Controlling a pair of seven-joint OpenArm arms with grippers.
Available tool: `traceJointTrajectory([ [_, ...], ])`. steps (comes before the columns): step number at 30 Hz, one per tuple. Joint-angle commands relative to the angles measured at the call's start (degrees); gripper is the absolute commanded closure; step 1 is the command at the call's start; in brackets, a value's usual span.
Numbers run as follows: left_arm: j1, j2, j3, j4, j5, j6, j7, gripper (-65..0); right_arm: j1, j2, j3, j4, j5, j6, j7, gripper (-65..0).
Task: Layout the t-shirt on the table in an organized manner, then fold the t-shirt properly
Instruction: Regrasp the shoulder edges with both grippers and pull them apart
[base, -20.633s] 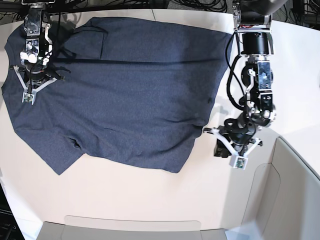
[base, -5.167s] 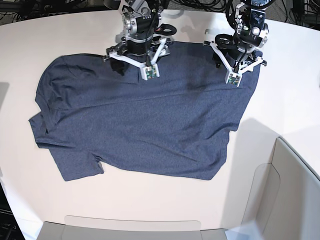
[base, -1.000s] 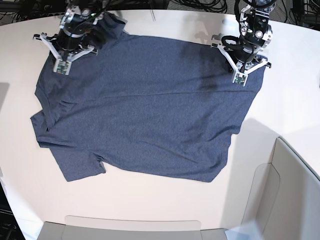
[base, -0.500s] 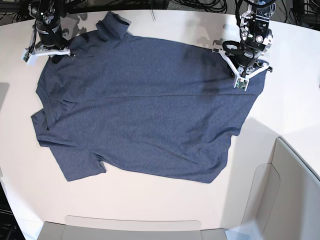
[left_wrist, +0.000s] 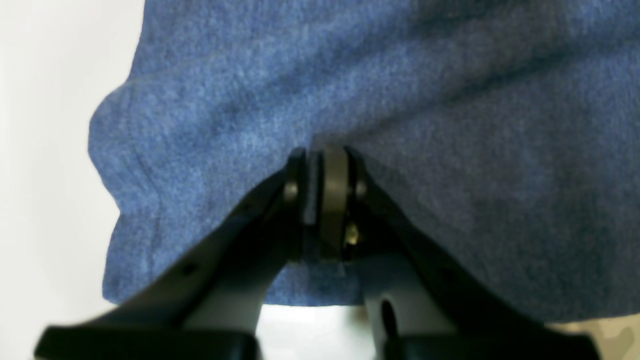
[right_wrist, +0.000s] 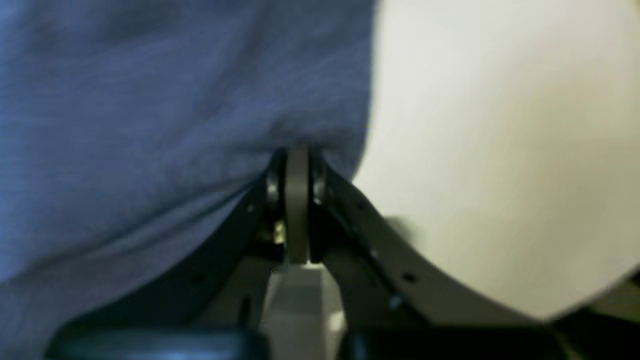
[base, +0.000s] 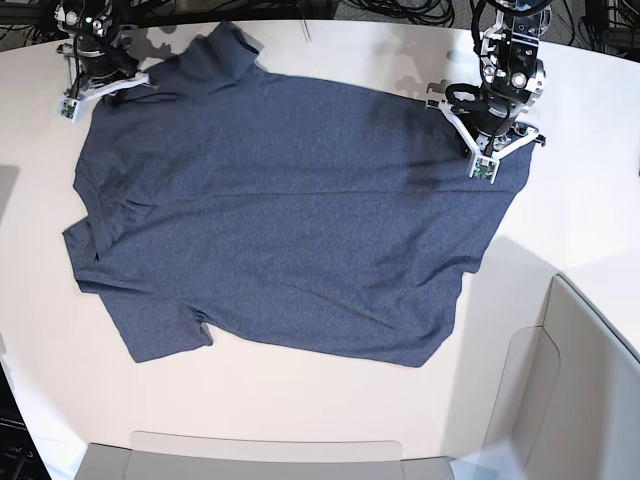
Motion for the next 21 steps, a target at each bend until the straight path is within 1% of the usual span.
traceJointTrajectory([
  [1, 1.9, 0.6, 0.3, -2.3, 0.5, -0.5, 8.5, -5.6, -0.9, 0.3, 0.4, 0.0, -2.9, -1.2, -1.9, 0.0],
  [4, 2.0, 1.4, 0.3, -2.0, 0.5, -0.5, 8.5, -5.5, -0.5, 0.8, 0.3, 0.2, -10.5, -1.2, -1.9, 0.0],
  [7, 2.2, 1.6, 0.5, -1.9, 0.5, -0.5, 8.5, -5.5, -0.1, 2.8, 0.0, 0.2, -14.0, -1.2, -1.9, 0.0],
  [12, 3.2, 1.6, 5.6, -1.9, 0.5, -0.5, 8.6, -5.4, -0.1, 6.0, 0.0, 0.2, -14.6, -1.2, -1.9, 0.0],
  [14, 4.0, 1.6, 6.6, -1.9, 0.5, -0.5, 8.6, -5.4, 0.0, 6.7, 0.1, 0.2, -14.6, -1.2, -1.9, 0.0],
  [17, 5.3, 2.8, 8.1, -1.5, 0.5, -0.5, 8.6, -5.4, 0.5, 6.8, 0.3, 0.2, -14.7, -1.2, -1.9, 0.0],
  [21, 6.9, 3.1, 11.1, 2.1, 0.5, -0.5, 9.1, -5.6, 0.5, 6.8, 0.3, 1.1, -14.6, -1.2, -1.9, 0.0],
])
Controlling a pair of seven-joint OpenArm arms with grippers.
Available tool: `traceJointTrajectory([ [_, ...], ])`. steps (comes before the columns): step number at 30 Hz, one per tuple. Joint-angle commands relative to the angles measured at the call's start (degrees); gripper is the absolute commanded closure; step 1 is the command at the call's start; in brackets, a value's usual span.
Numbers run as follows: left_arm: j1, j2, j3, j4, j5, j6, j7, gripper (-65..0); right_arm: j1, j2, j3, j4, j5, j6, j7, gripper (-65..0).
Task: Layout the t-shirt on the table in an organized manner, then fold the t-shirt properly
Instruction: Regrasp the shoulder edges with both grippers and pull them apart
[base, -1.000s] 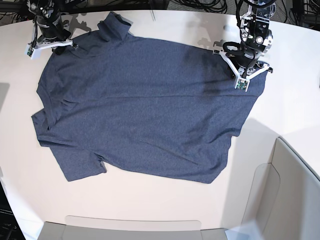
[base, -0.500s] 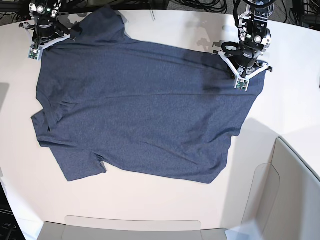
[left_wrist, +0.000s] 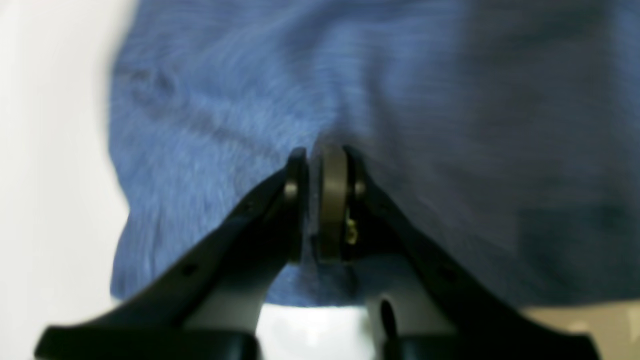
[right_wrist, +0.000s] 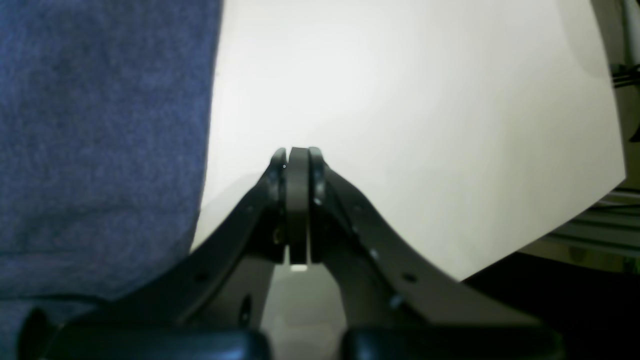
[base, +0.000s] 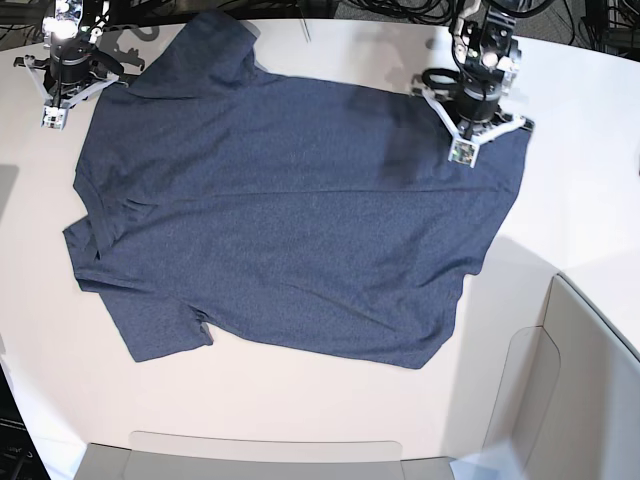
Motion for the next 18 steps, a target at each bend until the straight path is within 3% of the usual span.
traceJointTrajectory([
  [1, 2.3, 1.1, 2.0, -1.1, -5.8, -4.7, 10.2, -5.6, -0.3, 0.4, 0.4, 2.3, -0.5, -0.4, 1.2, 0.0],
  [4, 3.0, 2.1, 2.1, -0.6, -5.8, -4.7, 10.3, -5.6, -0.6, -0.6, 0.0, 6.9, -0.4, -0.4, 1.3, 0.0],
  [9, 3.3, 3.8, 2.2, -0.6, -5.7, -4.7, 10.3, -5.6, -0.4, -4.8, -2.9, 8.7, -0.4, -0.4, 1.3, 0.0],
  [15, 3.0, 2.8, 1.7, -0.8, -5.5, -4.7, 10.3, -5.6, -0.4, -7.4, -12.3, 8.5, -0.8, -0.4, 1.4, 0.0],
  [18, 3.0, 2.1, 0.1, -0.8, -5.5, -4.7, 10.3, -5.6, -0.5, -7.7, -13.3, 7.8, -0.8, -0.4, 1.4, 0.0],
])
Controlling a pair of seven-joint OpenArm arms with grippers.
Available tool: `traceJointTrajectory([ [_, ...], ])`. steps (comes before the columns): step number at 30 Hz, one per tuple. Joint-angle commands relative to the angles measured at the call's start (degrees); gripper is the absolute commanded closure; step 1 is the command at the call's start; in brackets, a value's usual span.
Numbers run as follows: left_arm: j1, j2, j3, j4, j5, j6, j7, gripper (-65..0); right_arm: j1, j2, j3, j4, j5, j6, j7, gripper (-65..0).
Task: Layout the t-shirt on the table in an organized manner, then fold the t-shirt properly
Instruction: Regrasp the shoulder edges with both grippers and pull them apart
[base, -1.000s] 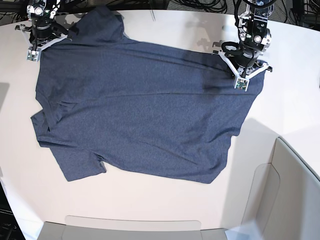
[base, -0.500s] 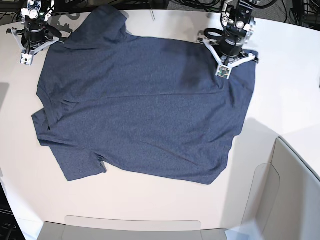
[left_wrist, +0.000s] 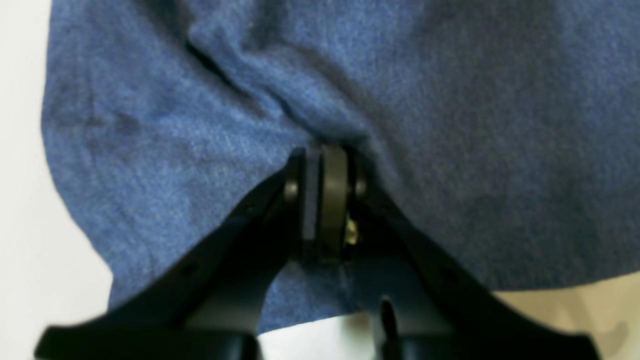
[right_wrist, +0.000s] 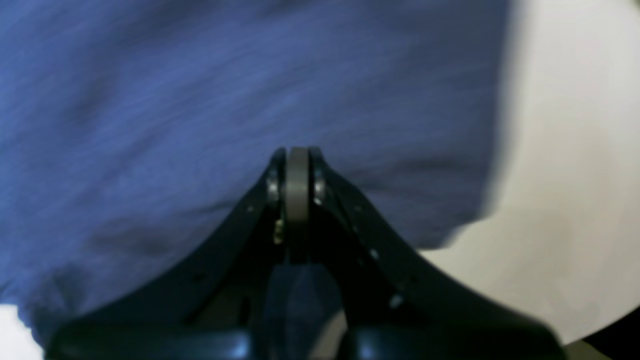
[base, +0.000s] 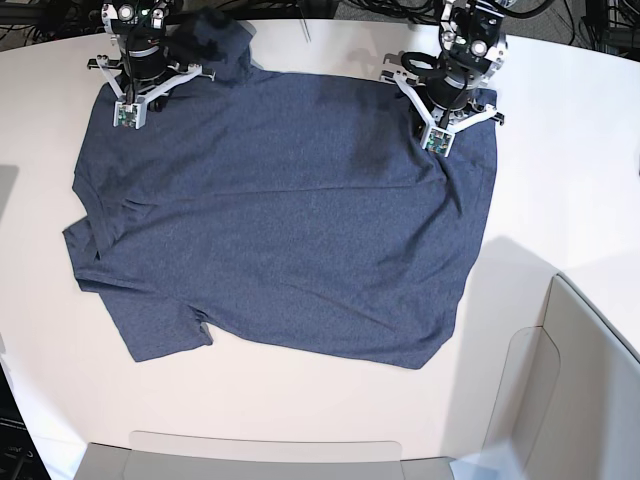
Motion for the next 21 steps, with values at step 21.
traceJointTrajectory([
  [21, 1.4, -0.3, -1.0, -2.0, -0.9, -1.7, 10.1, -13.3, 0.1, 5.1, 3.5, 0.1, -19.0, -0.9, 0.7, 0.0],
])
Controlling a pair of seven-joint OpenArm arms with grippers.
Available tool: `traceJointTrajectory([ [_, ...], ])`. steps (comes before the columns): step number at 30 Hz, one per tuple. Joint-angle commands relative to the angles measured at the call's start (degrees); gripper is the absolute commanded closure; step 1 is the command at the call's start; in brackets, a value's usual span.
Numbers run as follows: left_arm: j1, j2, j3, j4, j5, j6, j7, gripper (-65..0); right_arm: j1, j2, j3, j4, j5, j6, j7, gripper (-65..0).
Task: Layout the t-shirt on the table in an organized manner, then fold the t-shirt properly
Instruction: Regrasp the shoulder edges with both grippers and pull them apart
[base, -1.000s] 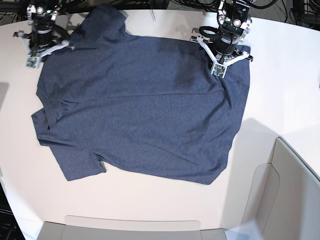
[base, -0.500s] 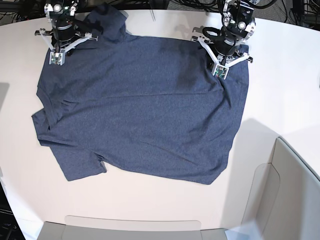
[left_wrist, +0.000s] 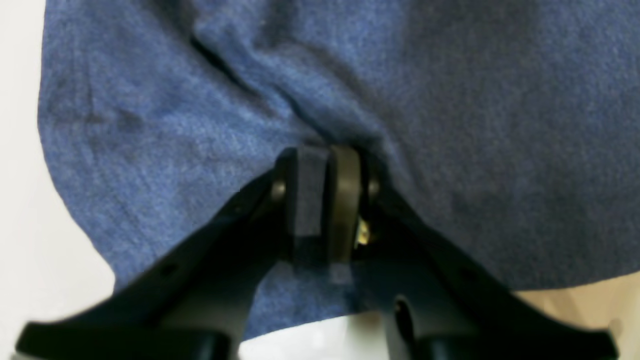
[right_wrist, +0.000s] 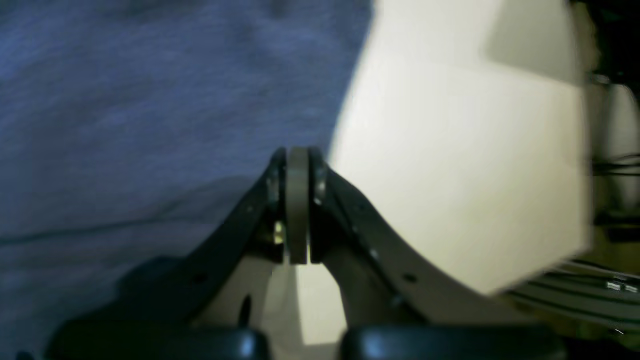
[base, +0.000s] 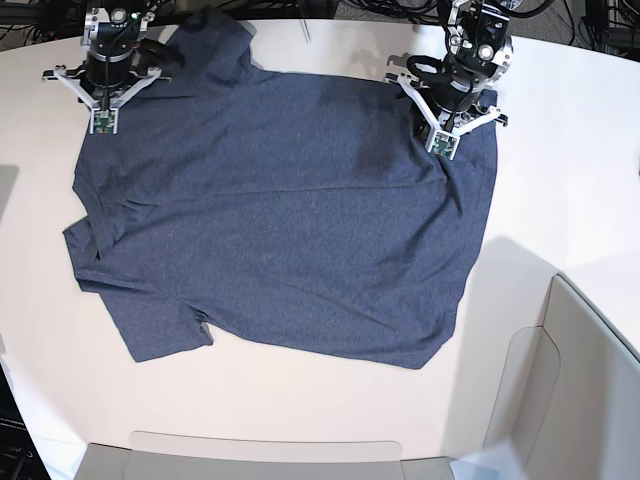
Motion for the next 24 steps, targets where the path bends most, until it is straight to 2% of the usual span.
traceJointTrajectory([
  [1, 2.0, -0.2, 0.3, -2.0, -0.1, -1.2, 8.8, -13.3, 0.2, 0.6, 1.0, 1.0, -0.8, -0.5, 1.1, 0.0],
  [6, 1.6, -2.0, 0.1, -2.0, -0.1, -1.2, 8.9, -13.4, 0.7, 0.8, 5.5, -0.1, -1.7, -0.2, 1.1, 0.0],
  [9, 1.6, -3.3, -0.2, -2.1, -0.1, -1.2, 8.9, -13.4, 1.0, 3.6, 6.1, -1.5, -1.3, -0.2, 1.1, 0.0],
  [13, 1.5, -3.7, -3.2, -2.7, -0.1, -1.2, 8.8, -13.4, 1.0, 5.8, 6.1, -2.3, -1.5, -0.2, 1.1, 0.0],
  [20, -0.1, -6.3, -5.6, -3.1, -0.1, -1.2, 8.7, -13.4, 1.1, 6.5, 9.5, -2.2, -1.3, -0.2, 1.1, 0.0],
  [24, -0.1, -6.4, -5.6, -3.1, -0.1, -1.2, 8.7, -13.5, 0.8, 6.2, 9.8, -1.6, -1.2, -0.2, 1.3, 0.0],
])
